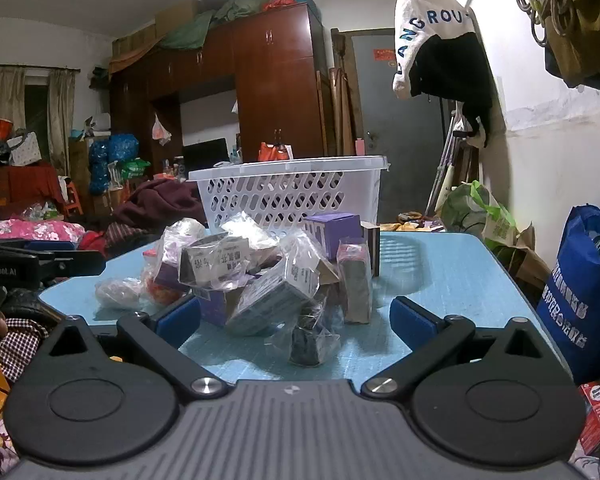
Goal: Organize objects
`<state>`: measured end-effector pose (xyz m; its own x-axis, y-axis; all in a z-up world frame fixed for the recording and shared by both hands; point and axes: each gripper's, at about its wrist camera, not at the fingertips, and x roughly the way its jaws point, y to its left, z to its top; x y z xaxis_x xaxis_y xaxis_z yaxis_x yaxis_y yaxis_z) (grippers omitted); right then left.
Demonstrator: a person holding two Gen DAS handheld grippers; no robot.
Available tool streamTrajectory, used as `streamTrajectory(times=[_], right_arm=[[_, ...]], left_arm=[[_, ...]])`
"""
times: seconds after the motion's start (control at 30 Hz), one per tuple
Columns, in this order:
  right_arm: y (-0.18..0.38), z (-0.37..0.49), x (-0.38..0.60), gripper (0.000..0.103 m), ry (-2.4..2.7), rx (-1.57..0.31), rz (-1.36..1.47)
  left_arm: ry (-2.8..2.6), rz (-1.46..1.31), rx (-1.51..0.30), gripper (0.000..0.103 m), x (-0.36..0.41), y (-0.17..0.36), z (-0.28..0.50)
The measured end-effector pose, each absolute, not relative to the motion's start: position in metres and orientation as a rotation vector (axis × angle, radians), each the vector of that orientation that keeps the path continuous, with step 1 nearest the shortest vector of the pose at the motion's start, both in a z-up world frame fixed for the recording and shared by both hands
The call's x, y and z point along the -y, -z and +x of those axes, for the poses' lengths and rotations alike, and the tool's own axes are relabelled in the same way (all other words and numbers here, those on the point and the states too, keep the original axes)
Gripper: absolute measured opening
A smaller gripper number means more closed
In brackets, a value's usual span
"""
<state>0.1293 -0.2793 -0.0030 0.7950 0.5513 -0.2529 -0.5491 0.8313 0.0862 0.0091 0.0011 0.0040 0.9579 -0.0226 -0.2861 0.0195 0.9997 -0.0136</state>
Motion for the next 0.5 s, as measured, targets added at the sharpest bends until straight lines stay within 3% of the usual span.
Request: streamTrajectory(times=[0.5], right_arm=[[0.0016, 0.1289, 0.2801, 0.103, -0.590, -0.268, -0.001]], left_arm=[[0.028, -0.015, -0.293, 0.103, -0.0026, -0.0047, 0.0089]])
